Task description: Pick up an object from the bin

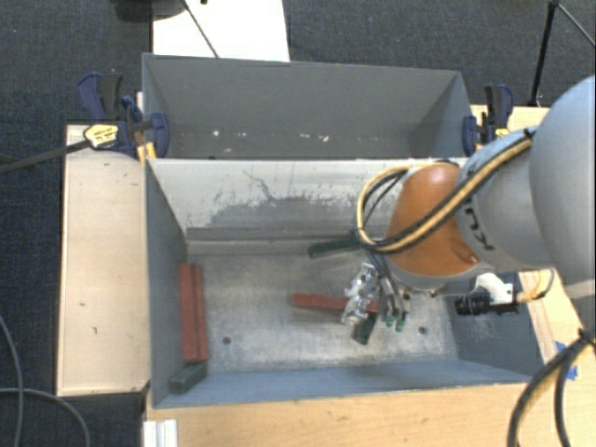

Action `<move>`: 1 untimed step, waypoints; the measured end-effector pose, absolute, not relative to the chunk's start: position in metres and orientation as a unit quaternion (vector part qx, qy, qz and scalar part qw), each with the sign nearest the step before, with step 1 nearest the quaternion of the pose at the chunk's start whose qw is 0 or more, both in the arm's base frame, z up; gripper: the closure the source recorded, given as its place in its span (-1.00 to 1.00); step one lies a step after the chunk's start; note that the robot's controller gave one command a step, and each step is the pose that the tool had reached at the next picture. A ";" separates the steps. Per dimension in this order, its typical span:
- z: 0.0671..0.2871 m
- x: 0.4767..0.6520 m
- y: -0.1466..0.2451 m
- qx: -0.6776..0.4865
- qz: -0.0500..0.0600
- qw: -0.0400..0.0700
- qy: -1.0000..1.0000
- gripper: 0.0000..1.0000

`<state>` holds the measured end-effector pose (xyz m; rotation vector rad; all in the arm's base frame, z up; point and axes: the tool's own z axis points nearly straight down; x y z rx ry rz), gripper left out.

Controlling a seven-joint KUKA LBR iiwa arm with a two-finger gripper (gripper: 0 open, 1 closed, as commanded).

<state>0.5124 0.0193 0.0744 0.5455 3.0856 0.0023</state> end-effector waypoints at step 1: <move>0.078 0.511 0.019 0.173 0.000 0.002 0.985 1.00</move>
Offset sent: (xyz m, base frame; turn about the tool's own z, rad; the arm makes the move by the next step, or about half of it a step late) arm -0.0001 0.0000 0.0227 0.0000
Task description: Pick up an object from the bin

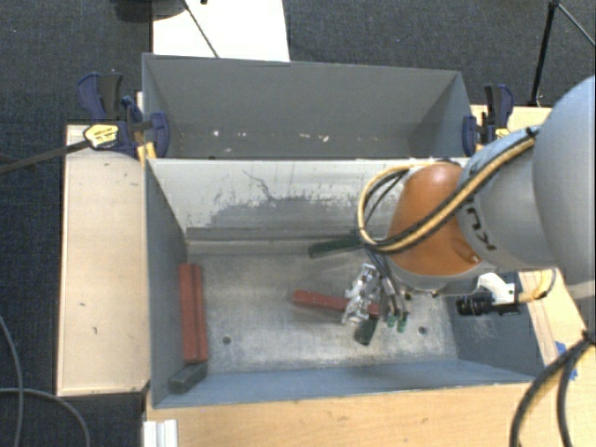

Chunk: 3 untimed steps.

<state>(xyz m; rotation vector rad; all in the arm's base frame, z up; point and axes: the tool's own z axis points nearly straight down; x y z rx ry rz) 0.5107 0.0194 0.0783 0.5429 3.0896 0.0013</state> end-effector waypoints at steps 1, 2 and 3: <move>0.097 0.508 0.020 0.172 -0.001 -0.003 0.985 1.00; 0.114 0.510 0.020 0.172 0.000 0.001 0.985 1.00; 0.124 0.510 0.020 0.171 0.001 0.002 0.985 1.00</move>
Offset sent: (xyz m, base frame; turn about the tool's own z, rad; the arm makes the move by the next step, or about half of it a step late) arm 0.0000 0.0000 0.0296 0.0000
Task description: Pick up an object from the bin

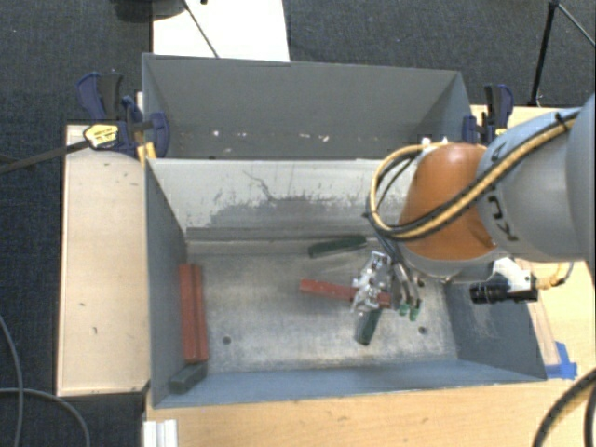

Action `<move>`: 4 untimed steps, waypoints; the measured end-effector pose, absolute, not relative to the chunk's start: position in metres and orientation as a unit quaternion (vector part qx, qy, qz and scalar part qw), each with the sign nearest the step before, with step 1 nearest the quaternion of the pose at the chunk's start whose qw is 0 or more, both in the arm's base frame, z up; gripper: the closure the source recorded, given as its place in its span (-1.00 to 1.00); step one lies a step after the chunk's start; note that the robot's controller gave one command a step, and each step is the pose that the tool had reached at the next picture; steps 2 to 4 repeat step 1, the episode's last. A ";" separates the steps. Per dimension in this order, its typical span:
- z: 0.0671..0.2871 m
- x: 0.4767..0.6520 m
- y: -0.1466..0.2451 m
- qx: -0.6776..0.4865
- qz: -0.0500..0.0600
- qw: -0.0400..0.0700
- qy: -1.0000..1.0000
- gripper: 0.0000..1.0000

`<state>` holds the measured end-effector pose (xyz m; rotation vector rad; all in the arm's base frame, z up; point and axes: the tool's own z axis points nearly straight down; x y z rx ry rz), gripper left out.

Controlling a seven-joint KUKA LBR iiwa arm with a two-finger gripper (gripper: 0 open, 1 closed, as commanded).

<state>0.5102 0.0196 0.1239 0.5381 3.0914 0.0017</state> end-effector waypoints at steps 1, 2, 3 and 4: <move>0.134 0.509 0.020 0.171 0.000 0.000 0.985 1.00; 0.134 0.509 0.020 0.171 0.000 0.000 0.985 1.00; 0.134 0.509 0.020 0.171 0.000 0.000 0.985 1.00; 0.134 0.509 0.020 0.171 0.000 0.000 0.985 1.00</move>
Offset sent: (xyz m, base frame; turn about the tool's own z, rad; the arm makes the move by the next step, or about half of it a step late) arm 0.0001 0.0001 0.0114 0.0000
